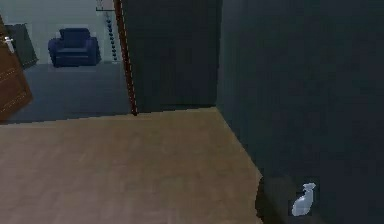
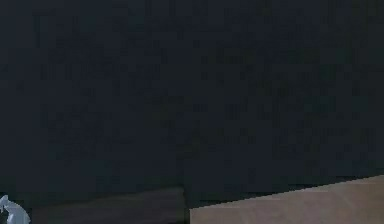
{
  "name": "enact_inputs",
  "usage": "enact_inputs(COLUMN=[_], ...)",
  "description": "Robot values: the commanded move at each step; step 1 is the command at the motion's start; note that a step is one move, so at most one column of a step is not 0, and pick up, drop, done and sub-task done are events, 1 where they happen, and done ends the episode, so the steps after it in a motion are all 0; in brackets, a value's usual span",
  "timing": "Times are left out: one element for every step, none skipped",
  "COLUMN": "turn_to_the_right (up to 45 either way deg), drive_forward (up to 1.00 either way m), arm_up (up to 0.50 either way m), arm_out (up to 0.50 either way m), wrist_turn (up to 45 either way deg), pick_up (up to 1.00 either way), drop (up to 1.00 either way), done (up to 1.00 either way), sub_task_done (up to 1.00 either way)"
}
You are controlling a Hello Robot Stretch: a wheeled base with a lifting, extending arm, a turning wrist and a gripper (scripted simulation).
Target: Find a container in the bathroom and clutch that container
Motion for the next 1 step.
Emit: enact_inputs(turn_to_the_right=[45.0], drive_forward=[0.0], arm_up=[0.0], arm_out=[0.0], wrist_turn=[0.0], pick_up=[0.0], drop=[0.0], done=[0.0], sub_task_done=[0.0])
